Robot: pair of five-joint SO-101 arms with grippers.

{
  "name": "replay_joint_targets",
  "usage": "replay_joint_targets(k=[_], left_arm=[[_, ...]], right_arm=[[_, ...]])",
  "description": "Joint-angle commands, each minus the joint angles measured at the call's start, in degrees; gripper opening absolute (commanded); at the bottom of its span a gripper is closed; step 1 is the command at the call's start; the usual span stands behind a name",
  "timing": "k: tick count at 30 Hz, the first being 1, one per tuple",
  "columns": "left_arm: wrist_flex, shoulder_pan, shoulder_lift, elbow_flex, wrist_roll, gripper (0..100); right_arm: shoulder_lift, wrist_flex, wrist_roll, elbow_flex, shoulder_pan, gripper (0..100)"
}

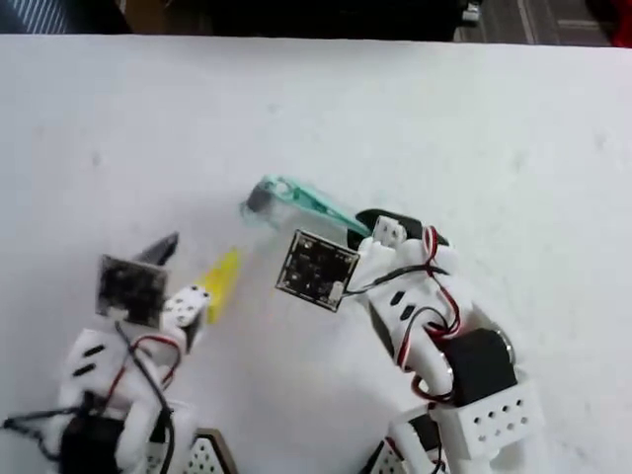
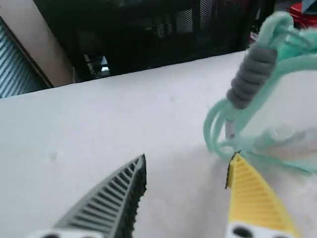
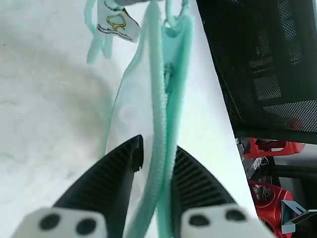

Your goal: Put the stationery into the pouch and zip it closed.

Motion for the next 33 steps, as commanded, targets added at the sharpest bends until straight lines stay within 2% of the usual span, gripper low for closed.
replay_joint_targets(k=[1, 4, 9, 10, 12, 14, 16, 20, 23, 27, 33], left_arm=[[1.23, -4.79, -0.31, -11.34, 0.18, 28], [-8.18, -6.64, -0.04, -7.91, 0.18, 28], [-34.55, -3.74, 0.04, 11.25, 1.93, 28], [-38.07, -2.51, 0.04, 14.95, 2.64, 28], [-40.09, 1.01, 0.04, 20.40, 2.90, 28], [-35.43, 4.18, -0.22, 21.89, 3.08, 25], [-26.99, 5.93, -0.31, 18.73, 2.81, 22], [-5.98, 6.64, -0.31, 3.52, 3.08, 24], [5.54, 7.52, -0.31, -6.68, 2.99, 26], [9.23, 14.02, -0.31, -8.88, 2.73, 27], [3.96, 23.69, -0.31, -4.57, 2.99, 27]], right_arm=[[-0.84, -0.84, 0.09, -0.44, 0.92, 1.7], [-1.80, 2.95, 1.67, -2.11, -0.57, 1.7], [-6.20, 12.53, 8.09, -5.36, -8.04, 1.7], [-6.73, 13.23, 8.44, -5.36, -8.75, 1.7], [-7.43, 13.67, 8.53, -5.27, -9.10, 1.7], [-7.08, 13.32, 8.35, -5.27, -8.66, 1.7], [-6.29, 13.14, 8.18, -5.27, -6.99, 1.7], [-4.35, 10.68, 8.18, -5.27, -2.77, 1.7], [-3.38, 10.15, 8.18, -5.27, -2.33, 1.7], [-3.21, 10.33, 8.18, -5.27, -4.26, 1.7], [-3.12, 10.42, 6.42, -5.27, -5.85, 1.7]])
